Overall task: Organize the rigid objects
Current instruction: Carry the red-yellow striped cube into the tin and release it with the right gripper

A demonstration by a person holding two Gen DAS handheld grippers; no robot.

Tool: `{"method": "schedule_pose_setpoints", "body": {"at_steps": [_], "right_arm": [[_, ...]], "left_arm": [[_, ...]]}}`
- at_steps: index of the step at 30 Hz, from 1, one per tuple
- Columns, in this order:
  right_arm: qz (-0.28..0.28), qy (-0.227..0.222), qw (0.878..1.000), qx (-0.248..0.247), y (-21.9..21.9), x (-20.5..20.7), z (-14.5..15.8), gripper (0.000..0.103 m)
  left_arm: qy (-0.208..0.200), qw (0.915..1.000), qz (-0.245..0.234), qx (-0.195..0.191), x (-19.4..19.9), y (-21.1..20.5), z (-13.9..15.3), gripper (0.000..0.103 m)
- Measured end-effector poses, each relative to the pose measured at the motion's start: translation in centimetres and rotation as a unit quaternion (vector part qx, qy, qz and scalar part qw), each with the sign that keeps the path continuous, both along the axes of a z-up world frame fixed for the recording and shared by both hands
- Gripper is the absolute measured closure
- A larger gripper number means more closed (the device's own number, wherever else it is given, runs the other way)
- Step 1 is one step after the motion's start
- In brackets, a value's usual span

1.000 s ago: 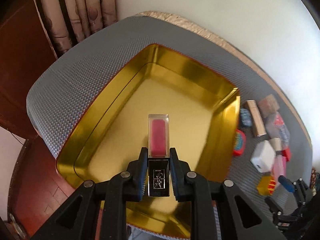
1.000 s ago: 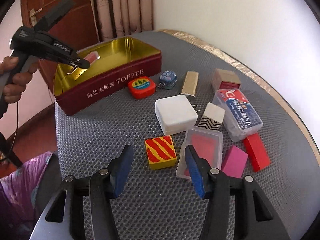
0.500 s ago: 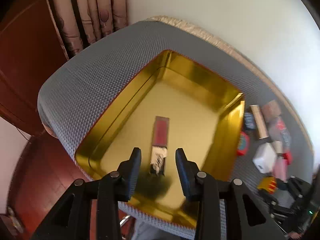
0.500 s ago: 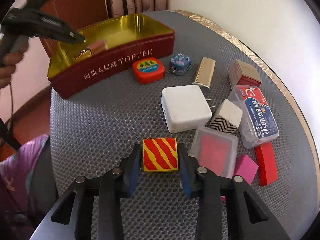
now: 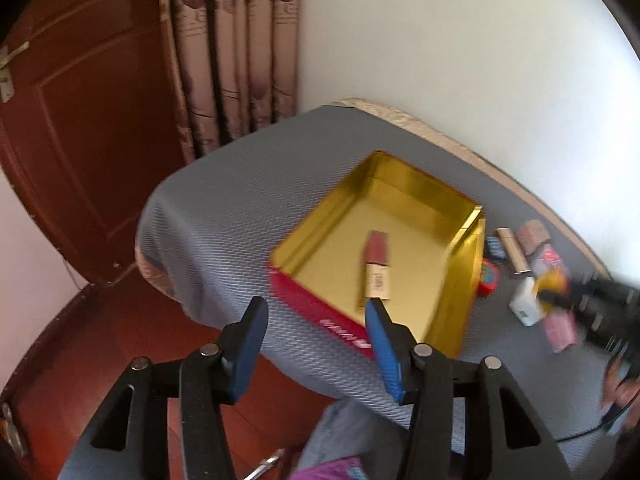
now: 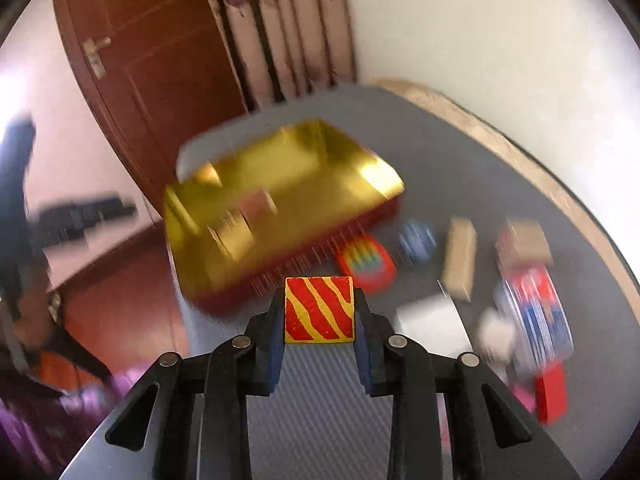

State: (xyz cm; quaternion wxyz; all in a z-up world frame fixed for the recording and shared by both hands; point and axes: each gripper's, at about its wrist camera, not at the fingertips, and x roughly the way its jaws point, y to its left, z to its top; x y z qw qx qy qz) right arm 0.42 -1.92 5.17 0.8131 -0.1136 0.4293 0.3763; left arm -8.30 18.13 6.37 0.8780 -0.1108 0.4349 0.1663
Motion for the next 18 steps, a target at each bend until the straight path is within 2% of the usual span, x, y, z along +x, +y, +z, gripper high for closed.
{"method": "schedule_pose_setpoints", "body": {"at_steps": [4, 6, 8, 10, 13, 18], "right_arm": [[0.015, -0.012, 1.0, -0.003, 6.4, 2.1, 1.2, 0.076], [0.013, -0.012, 1.0, -0.02, 9.5, 3.5, 0.6, 0.076], [0.003, 0.001, 0.999, -0.047, 12.6, 5.7, -0.4, 0.076], [-0.008, 0.017, 0.997, -0.07, 14.7, 7.3, -1.6, 0.076], [-0.021, 0.03, 0.995, -0.095, 16.7, 9.4, -3.0, 0.076], [-0.043, 0.051, 0.992, -0.106, 18.9, 12.0, -4.3, 0.076]], "left_arm": [[0.004, 0.9994, 0.025, -0.023, -0.7, 1.6, -1.1, 0.051], [0.003, 0.9988, 0.033, -0.036, -0.9, 2.4, -1.6, 0.051], [0.001, 0.9989, 0.037, -0.028, -1.0, 2.8, -1.9, 0.051], [0.003, 0.9991, 0.041, -0.01, -0.8, 2.8, -2.0, 0.051], [0.009, 0.9993, 0.035, -0.009, -0.6, 2.7, -2.5, 0.051], [0.014, 0.9995, 0.027, 0.002, -0.4, 2.3, -2.7, 0.051]]}}
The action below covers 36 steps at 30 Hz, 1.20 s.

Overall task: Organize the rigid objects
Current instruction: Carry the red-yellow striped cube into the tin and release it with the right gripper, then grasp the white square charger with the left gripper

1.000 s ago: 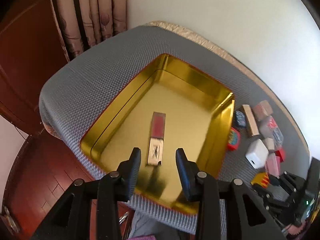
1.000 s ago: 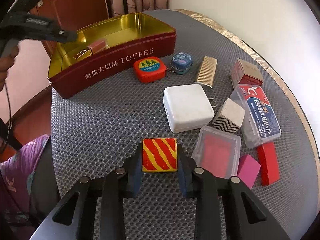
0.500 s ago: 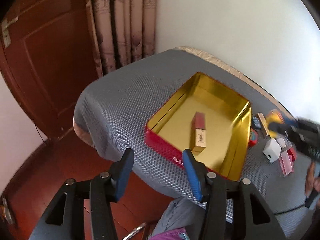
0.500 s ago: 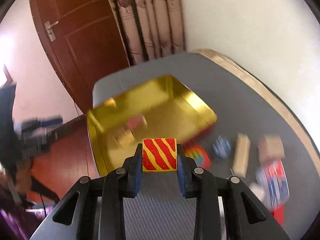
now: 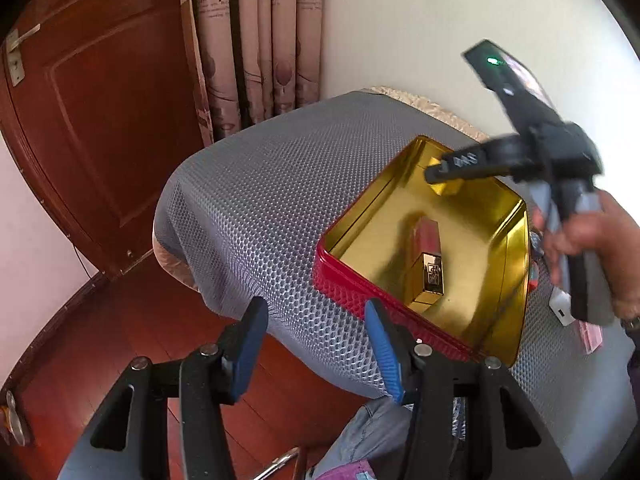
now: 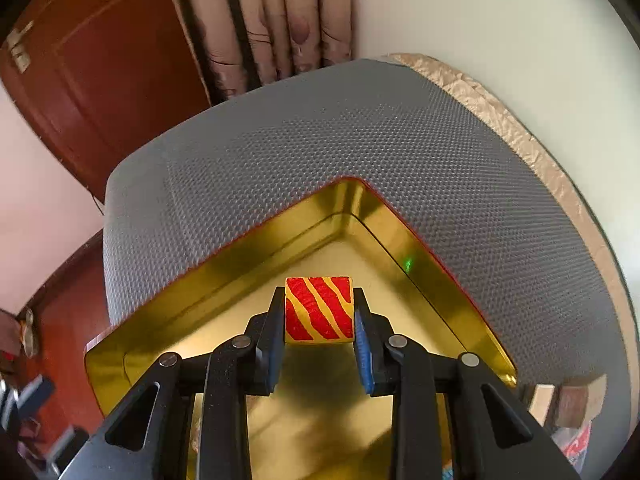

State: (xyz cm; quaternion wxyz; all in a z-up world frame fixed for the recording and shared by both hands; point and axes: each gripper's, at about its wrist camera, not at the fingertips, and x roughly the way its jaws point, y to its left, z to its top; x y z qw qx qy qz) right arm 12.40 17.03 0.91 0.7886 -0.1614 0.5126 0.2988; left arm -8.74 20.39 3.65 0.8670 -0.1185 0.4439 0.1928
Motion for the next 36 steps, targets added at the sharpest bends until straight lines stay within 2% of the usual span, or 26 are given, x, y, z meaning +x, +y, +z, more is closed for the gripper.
{"method": "schedule_pose_setpoints", "body": {"at_steps": [9, 14, 19, 21, 23, 25, 26, 28, 30, 32, 33, 36], "right_arm": [[-0.025, 0.016, 1.0, -0.008, 1.2, 1.5, -2.3, 0.076], [-0.034, 0.012, 0.999, -0.001, 1.1, 1.7, -2.3, 0.073], [-0.038, -0.006, 0.998, 0.046, -0.2, 0.8, -0.3, 0.073], [-0.048, -0.022, 0.995, 0.09, -2.1, -0.7, 1.5, 0.073], [-0.062, -0.038, 0.988, 0.136, -4.7, -2.6, 3.0, 0.069], [-0.081, -0.067, 0.978, 0.181, -8.9, -6.0, 4.2, 0.056], [-0.092, -0.085, 0.975, 0.184, -10.8, -7.6, 4.4, 0.046], [-0.13, -0.133, 0.968, 0.167, -15.4, -11.9, 4.2, 0.028], [-0.169, -0.165, 0.963, 0.131, -19.6, -15.1, 3.5, 0.026], [-0.211, -0.194, 0.955, 0.073, -24.3, -17.8, 2.4, 0.024], [-0.239, -0.214, 0.947, 0.023, -27.3, -19.0, 1.6, 0.021], [-0.301, -0.224, 0.925, -0.052, -33.2, -20.4, -0.1, 0.02]], "left_arm": [[0.011, 0.9995, 0.013, -0.027, 0.1, 1.4, -0.6, 0.051], [0.01, 0.9995, 0.017, -0.025, -0.1, 1.2, -0.5, 0.051], [0.008, 0.9999, 0.014, -0.004, -0.3, 0.5, -0.2, 0.051], [0.006, 0.9999, 0.013, -0.001, -0.3, 0.5, 0.0, 0.051], [0.002, 0.9999, 0.011, 0.002, -0.4, 0.3, 0.2, 0.051], [-0.003, 0.9999, 0.006, 0.013, -0.6, -0.3, 0.5, 0.051], [-0.005, 0.9998, 0.002, 0.019, -0.6, -0.5, 0.6, 0.051], [-0.008, 0.9995, -0.008, 0.028, -0.8, -1.1, 0.8, 0.051], [-0.012, 0.9989, -0.019, 0.041, -0.9, -2.1, 1.1, 0.051], [-0.019, 0.9977, -0.035, 0.054, -1.1, -3.3, 1.5, 0.051], [-0.023, 0.9968, -0.046, 0.06, -1.2, -3.9, 1.7, 0.051], [-0.03, 0.9934, -0.091, 0.064, -1.3, -6.7, 2.4, 0.051]]}}
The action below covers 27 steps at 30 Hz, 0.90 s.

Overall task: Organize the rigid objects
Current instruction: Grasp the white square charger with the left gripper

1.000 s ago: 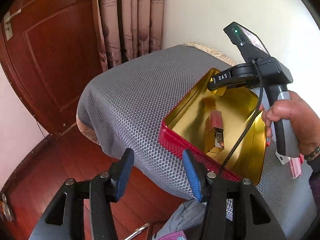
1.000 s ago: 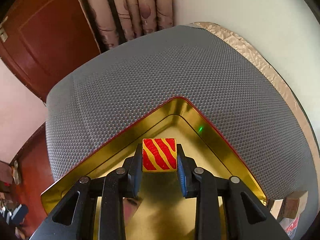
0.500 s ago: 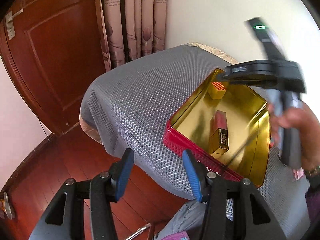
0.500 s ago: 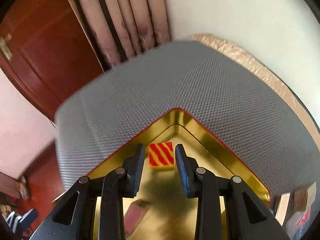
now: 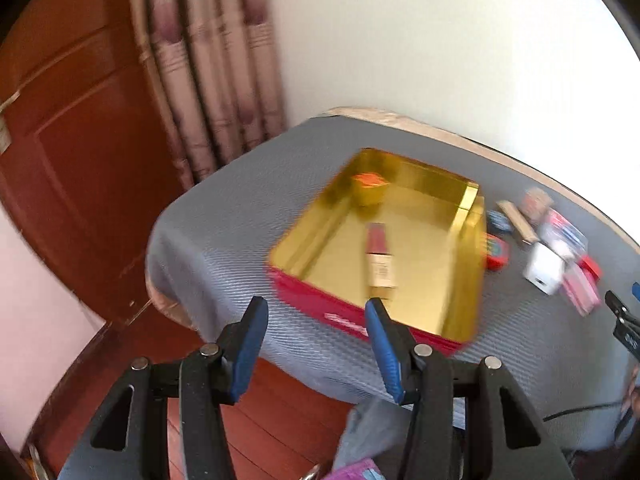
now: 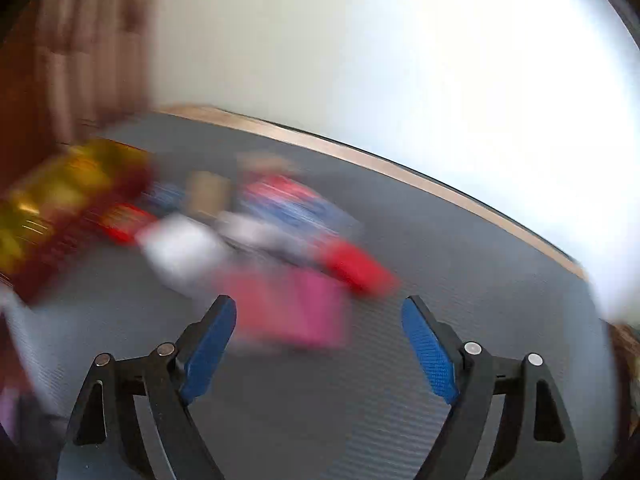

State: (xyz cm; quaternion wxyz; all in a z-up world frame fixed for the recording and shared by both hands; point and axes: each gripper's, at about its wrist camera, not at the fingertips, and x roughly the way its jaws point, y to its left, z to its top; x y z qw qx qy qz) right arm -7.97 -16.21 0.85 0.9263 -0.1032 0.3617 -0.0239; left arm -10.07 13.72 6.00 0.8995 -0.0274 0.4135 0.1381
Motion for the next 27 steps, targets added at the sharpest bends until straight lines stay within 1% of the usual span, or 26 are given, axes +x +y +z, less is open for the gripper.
{"method": "schedule_pose_setpoints", "body": {"at_steps": [2, 3, 5, 6, 8, 9, 10, 11, 12, 13, 14, 16, 17, 18, 20, 22, 24, 27], "right_arm": [[-0.05, 0.0, 0.999, -0.014, -4.0, -0.7, -0.6, 0.02], [-0.077, -0.002, 0.997, -0.021, -5.9, -0.9, -0.9, 0.018], [-0.108, -0.003, 0.994, -0.025, -8.4, -1.3, -1.6, 0.016], [-0.124, 0.006, 0.992, -0.003, -9.8, -1.4, -1.8, 0.016], [-0.134, 0.004, 0.991, 0.029, -11.1, -1.5, -1.7, 0.012], [-0.138, 0.003, 0.99, 0.038, -11.5, -1.6, -1.7, 0.005], [-0.143, 0.007, 0.989, 0.046, -11.9, -1.6, -1.8, 0.002], [-0.147, 0.011, 0.988, 0.05, -12.1, -1.5, -1.8, 0.002], [-0.151, 0.015, 0.987, 0.056, -12.4, -1.5, -1.9, 0.002], [-0.148, 0.015, 0.987, 0.064, -12.6, -1.5, -1.9, 0.002], [-0.144, 0.014, 0.987, 0.071, -12.7, -1.6, -2.0, 0.002], [-0.144, 0.01, 0.986, 0.082, -13.0, -1.8, -1.9, 0.002], [-0.144, 0.01, 0.985, 0.09, -13.5, -2.0, -1.8, 0.002], [-0.144, 0.012, 0.985, 0.1, -13.9, -2.0, -1.9, 0.002], [-0.145, 0.018, 0.982, 0.122, -14.1, -1.9, -2.1, 0.002], [-0.148, 0.018, 0.979, 0.14, -14.7, -2.1, -2.2, 0.002], [-0.149, 0.016, 0.977, 0.148, -14.9, -2.2, -2.2, 0.002], [-0.144, 0.02, 0.978, 0.151, -14.6, -2.0, -2.1, 0.002]], "left_arm": [[-0.006, 0.999, -0.045, -0.005, 0.0, -2.2, 0.6, 0.051], [-0.006, 0.9978, -0.065, -0.01, 0.2, -3.2, 0.7, 0.051], [0.007, 0.9936, -0.108, -0.032, 1.2, -5.1, 0.9, 0.051], [0.017, 0.99, -0.132, -0.046, 2.0, -6.2, 0.9, 0.051], [0.031, 0.9815, -0.173, -0.076, 4.0, -8.3, 1.0, 0.051], [0.038, 0.979, -0.182, -0.083, 4.6, -9.1, 0.8, 0.051], [0.048, 0.975, -0.197, -0.091, 5.7, -10.0, 0.7, 0.051], [0.054, 0.9714, -0.21, -0.097, 6.7, -10.9, 0.5, 0.051], [0.063, 0.9658, -0.229, -0.104, 7.9, -12.0, 0.3, 0.051], [0.072, 0.9603, -0.249, -0.103, 9.0, -13.2, -0.1, 0.051], [0.075, 0.9566, -0.265, -0.096, 9.9, -14.3, -0.4, 0.051], [0.086, 0.947, -0.303, -0.065, 11.9, -16.7, -1.3, 0.051], [0.097, 0.9432, -0.313, -0.052, 13.0, -17.7, -2.0, 0.051], [0.103, 0.9404, -0.32, -0.048, 13.6, -18.3, -2.5, 0.051], [0.111, 0.9363, -0.33, -0.043, 14.6, -18.9, -3.3, 0.051], [0.127, 0.9303, -0.342, -0.039, 15.4, -19.1, -4.2, 0.051], [0.136, 0.9251, -0.353, -0.035, 16.0, -19.3, -4.8, 0.051], [0.141, 0.9128, -0.382, -0.032, 16.3, -19.9, -5.2, 0.051]]}}
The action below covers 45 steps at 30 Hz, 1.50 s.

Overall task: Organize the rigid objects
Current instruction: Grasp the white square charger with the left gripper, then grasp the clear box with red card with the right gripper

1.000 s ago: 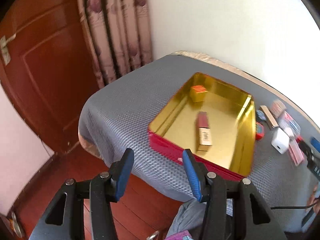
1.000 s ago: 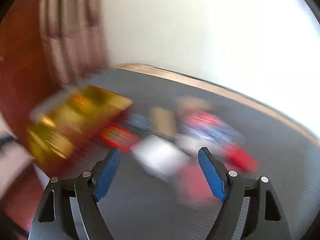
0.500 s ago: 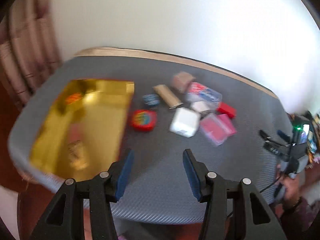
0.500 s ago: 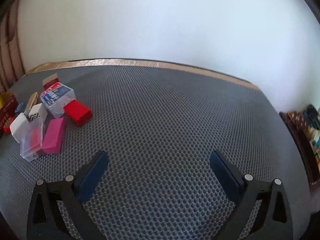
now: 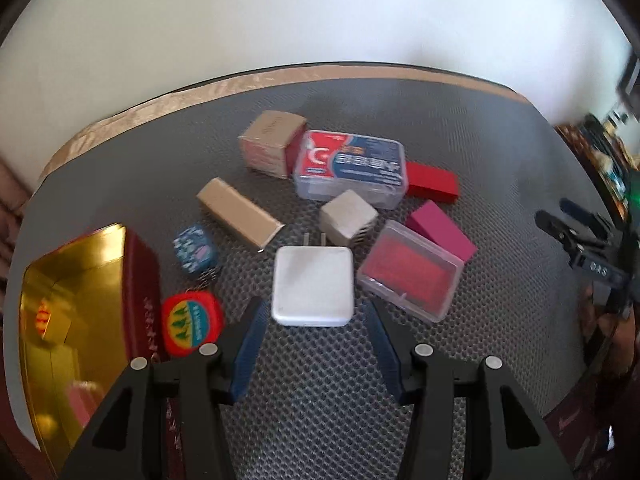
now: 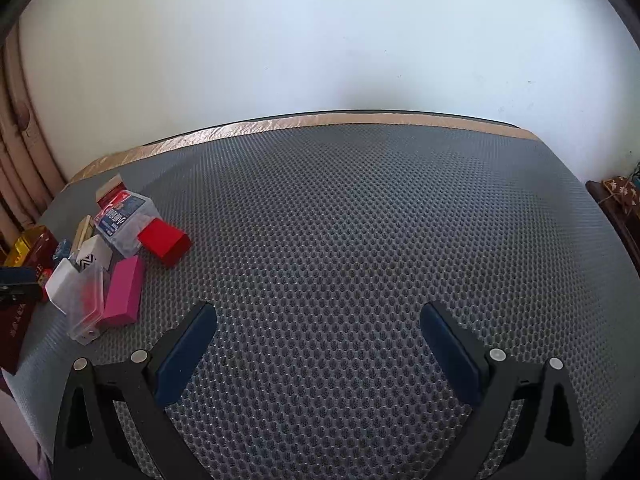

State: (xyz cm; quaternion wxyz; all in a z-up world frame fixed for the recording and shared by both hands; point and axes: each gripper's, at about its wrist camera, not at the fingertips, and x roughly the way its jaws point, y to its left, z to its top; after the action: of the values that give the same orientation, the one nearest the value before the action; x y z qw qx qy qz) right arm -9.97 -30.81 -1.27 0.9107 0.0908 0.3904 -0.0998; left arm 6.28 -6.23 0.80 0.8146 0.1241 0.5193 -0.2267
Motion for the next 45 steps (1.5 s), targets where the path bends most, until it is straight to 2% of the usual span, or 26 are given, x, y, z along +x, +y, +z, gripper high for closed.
{"method": "schedule_pose_setpoints", "body": {"at_steps": [3, 9, 17, 24, 28, 33, 35, 41, 43, 45], "right_arm": [[0.003, 0.006, 1.0, 0.005, 0.1, 0.3, -0.2, 0.002], [0.004, 0.007, 1.0, 0.009, 0.3, 0.7, -0.4, 0.002], [0.009, 0.017, 1.0, 0.012, 0.8, 1.6, -1.0, 0.002], [0.013, 0.028, 0.999, 0.012, 1.2, 2.3, -1.4, 0.002], [0.012, 0.029, 0.999, 0.011, 1.3, 2.3, -1.4, 0.002], [0.012, 0.032, 0.999, 0.008, 1.5, 2.4, -1.5, 0.002], [0.011, 0.032, 0.999, 0.006, 1.6, 2.5, -1.5, 0.002], [0.01, 0.02, 1.0, -0.002, 1.8, 2.2, -1.1, 0.002], [0.043, -0.023, 0.999, 0.006, 2.8, 1.0, 0.3, 0.003], [0.09, -0.038, 0.995, 0.028, 4.5, 0.6, 1.4, 0.008]], "left_arm": [[0.002, 0.9997, -0.018, 0.017, 0.6, -0.5, -0.6, 0.051], [0.04, 0.9988, -0.016, 0.024, 2.6, -0.3, -2.2, 0.05], [0.061, 0.9969, -0.019, 0.046, 4.1, -1.1, -4.0, 0.05], [0.058, 0.9971, 0.049, -0.008, 4.2, 1.0, -4.5, 0.053], [0.076, 0.9891, 0.107, -0.068, 2.6, 3.2, -4.2, 0.053], [0.094, 0.9824, 0.126, -0.101, -1.2, 4.7, -4.0, 0.053], [0.09, 0.9827, 0.124, -0.104, -3.4, 4.5, -3.5, 0.053], [0.076, 0.9836, 0.123, -0.108, -5.6, 5.1, -2.8, 0.053], [0.068, 0.9842, 0.127, -0.103, -6.4, 5.7, -2.9, 0.053], [0.062, 0.9852, 0.129, -0.095, -6.8, 5.8, -3.1, 0.053]]}}
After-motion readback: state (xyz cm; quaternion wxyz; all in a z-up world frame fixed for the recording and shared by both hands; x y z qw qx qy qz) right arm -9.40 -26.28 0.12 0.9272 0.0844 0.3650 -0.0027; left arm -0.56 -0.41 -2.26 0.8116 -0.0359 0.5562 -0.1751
